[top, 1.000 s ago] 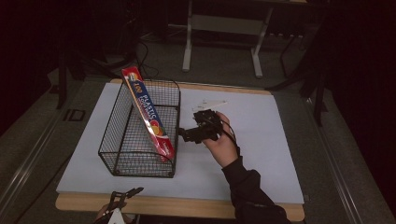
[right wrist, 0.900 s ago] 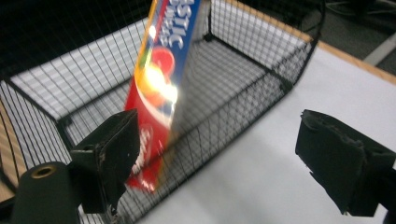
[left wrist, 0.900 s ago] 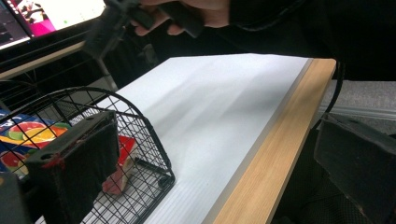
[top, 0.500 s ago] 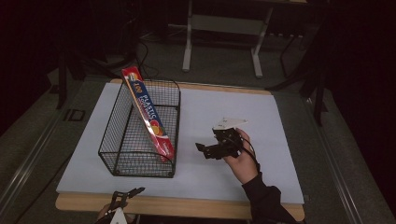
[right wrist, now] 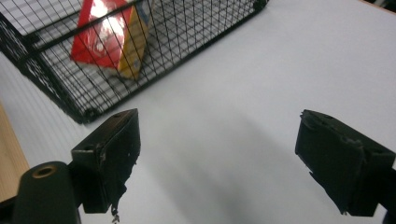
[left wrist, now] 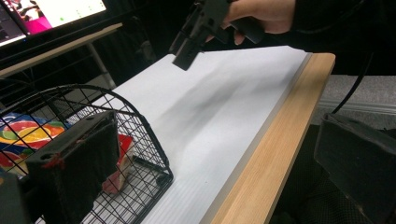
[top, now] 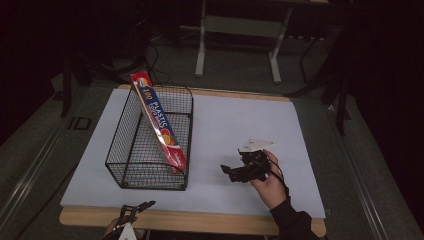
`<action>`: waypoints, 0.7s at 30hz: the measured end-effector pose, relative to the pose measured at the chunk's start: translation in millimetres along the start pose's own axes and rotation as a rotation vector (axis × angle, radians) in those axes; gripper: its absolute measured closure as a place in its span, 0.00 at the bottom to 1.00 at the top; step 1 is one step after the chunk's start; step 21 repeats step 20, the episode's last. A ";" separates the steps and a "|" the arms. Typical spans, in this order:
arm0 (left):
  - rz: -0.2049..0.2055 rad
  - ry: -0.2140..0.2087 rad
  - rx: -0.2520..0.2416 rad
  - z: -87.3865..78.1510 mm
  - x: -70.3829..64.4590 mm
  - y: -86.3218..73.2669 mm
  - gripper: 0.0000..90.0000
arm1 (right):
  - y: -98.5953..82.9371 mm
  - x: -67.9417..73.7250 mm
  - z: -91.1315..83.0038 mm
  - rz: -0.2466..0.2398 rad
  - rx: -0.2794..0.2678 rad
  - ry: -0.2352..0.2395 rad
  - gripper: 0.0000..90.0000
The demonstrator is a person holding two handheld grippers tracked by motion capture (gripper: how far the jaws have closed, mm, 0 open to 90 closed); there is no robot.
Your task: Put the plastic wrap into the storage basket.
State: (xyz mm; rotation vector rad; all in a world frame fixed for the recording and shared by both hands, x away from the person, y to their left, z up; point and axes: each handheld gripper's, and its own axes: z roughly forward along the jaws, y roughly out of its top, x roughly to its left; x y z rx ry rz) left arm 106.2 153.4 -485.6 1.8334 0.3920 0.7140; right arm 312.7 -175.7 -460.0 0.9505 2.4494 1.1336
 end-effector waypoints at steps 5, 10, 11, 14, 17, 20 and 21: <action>0.002 0.000 0.003 0.3 -0.1 -0.1 0.01 | -14.0 4.3 -3.1 -0.013 -0.006 -0.010 0.16; 0.002 -0.001 0.006 0.9 -0.1 -0.2 0.01 | -28.0 5.6 -4.3 -0.014 -0.002 -0.020 0.16; 0.002 -0.001 0.007 1.0 -0.1 -0.2 0.01 | -31.3 3.4 -3.2 -0.005 -0.002 -0.020 0.16; 0.004 -0.004 0.007 1.4 -0.5 0.2 0.01 | -34.7 0.9 -1.5 0.000 -0.001 -0.032 0.16; 0.005 -0.006 0.007 1.3 -0.5 0.1 0.01 | -37.7 -0.6 1.3 -0.002 -0.005 -0.043 0.16; 0.002 -0.006 0.006 1.4 0.1 0.0 0.01 | -39.6 0.0 3.2 -0.018 -0.013 -0.061 0.16; 0.002 -0.006 0.006 1.4 0.1 0.0 0.01 | -39.6 0.0 3.2 -0.018 -0.013 -0.061 0.16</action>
